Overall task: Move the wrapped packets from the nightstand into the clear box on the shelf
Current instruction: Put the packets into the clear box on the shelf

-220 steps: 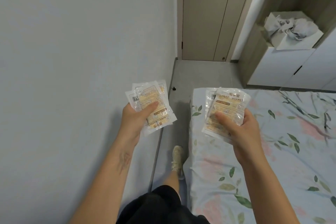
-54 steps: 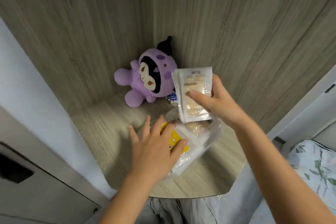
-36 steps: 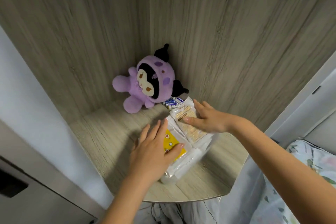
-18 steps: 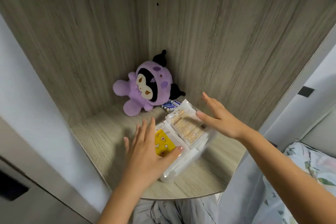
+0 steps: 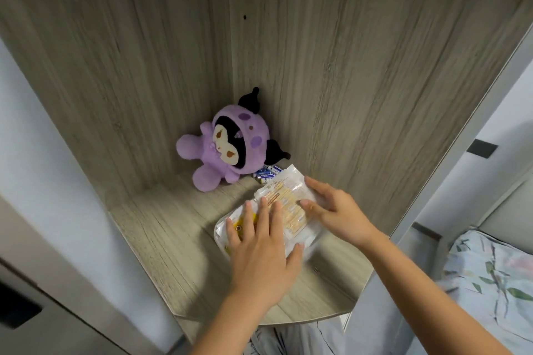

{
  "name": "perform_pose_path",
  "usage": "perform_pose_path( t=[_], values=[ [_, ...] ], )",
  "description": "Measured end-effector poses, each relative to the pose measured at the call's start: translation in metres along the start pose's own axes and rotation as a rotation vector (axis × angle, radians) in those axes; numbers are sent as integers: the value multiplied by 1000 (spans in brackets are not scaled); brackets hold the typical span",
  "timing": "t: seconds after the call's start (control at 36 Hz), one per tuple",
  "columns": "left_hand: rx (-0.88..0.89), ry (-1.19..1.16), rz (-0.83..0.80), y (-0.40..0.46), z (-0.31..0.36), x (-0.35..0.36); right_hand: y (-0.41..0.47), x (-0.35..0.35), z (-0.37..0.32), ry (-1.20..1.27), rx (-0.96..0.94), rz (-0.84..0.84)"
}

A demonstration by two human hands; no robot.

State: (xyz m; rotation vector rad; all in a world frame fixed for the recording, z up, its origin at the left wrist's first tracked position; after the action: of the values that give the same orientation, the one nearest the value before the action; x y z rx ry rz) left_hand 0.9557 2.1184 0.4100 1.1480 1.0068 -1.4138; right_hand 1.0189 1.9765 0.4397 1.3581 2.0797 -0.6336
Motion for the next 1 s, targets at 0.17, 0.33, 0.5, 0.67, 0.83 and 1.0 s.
perform_pose_path(
  t=[0.17,0.33,0.5,0.67,0.83,1.0],
  values=[
    [18,-115,26,0,-2,1,-1,-1,-1,147,10,-83],
    [20,-106,37,-2,-5,1,11,-26,4,430,38,-52],
    [47,-24,84,0,-3,2,29,-6,-6,338,54,-264],
    [31,-45,110,-1,-3,1,29,7,-4,340,9,-412],
    [22,-71,89,-1,-3,2,34,13,-3,335,16,-475],
    [29,-75,38,-2,-6,2,40,13,0,115,-2,-377]
  ],
)
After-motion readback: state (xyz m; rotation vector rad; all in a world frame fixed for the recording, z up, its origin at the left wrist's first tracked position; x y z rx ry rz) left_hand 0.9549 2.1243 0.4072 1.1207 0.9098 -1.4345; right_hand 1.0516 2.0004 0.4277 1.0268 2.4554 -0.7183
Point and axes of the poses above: each hand's wrist, its own y-axis towards the middle knuckle, its own x-axis out of the palm, z = x × y, the point moved 6 cm from there along y, towards the middle knuckle, and after that the axes turned 13 degrees about -z, right-handed, at the moved point
